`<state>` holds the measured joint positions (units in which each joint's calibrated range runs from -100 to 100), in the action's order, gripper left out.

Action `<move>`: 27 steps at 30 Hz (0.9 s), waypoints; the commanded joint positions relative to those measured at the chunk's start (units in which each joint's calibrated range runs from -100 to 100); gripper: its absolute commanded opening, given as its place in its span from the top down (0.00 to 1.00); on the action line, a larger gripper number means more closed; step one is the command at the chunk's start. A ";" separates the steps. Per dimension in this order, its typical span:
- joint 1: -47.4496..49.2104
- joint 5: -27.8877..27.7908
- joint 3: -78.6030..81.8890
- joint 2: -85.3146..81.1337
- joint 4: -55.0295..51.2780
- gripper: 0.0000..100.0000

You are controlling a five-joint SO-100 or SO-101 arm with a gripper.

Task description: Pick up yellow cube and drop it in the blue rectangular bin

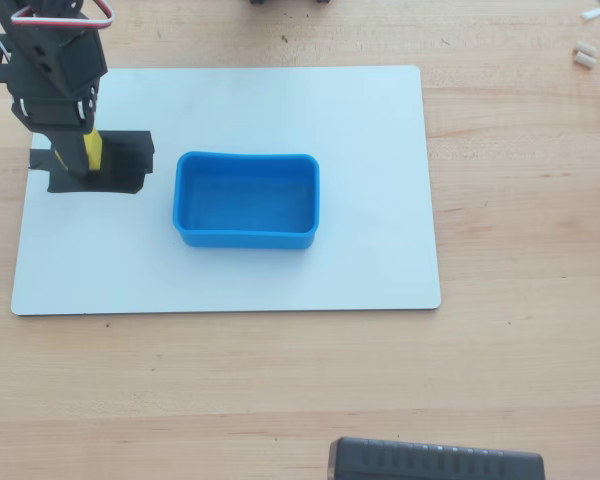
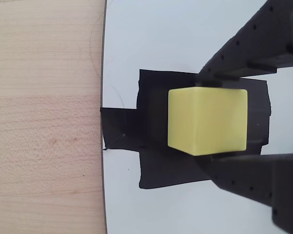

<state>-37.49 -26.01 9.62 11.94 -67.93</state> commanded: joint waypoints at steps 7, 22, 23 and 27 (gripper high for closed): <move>0.70 4.15 -2.53 -3.16 -2.59 0.91; 21.11 14.70 4.38 -30.84 -17.86 0.91; 22.91 15.63 4.47 -31.22 -18.61 0.91; 29.26 17.78 8.74 -33.91 -17.95 0.91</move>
<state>-13.19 -10.13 16.23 -16.91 -86.04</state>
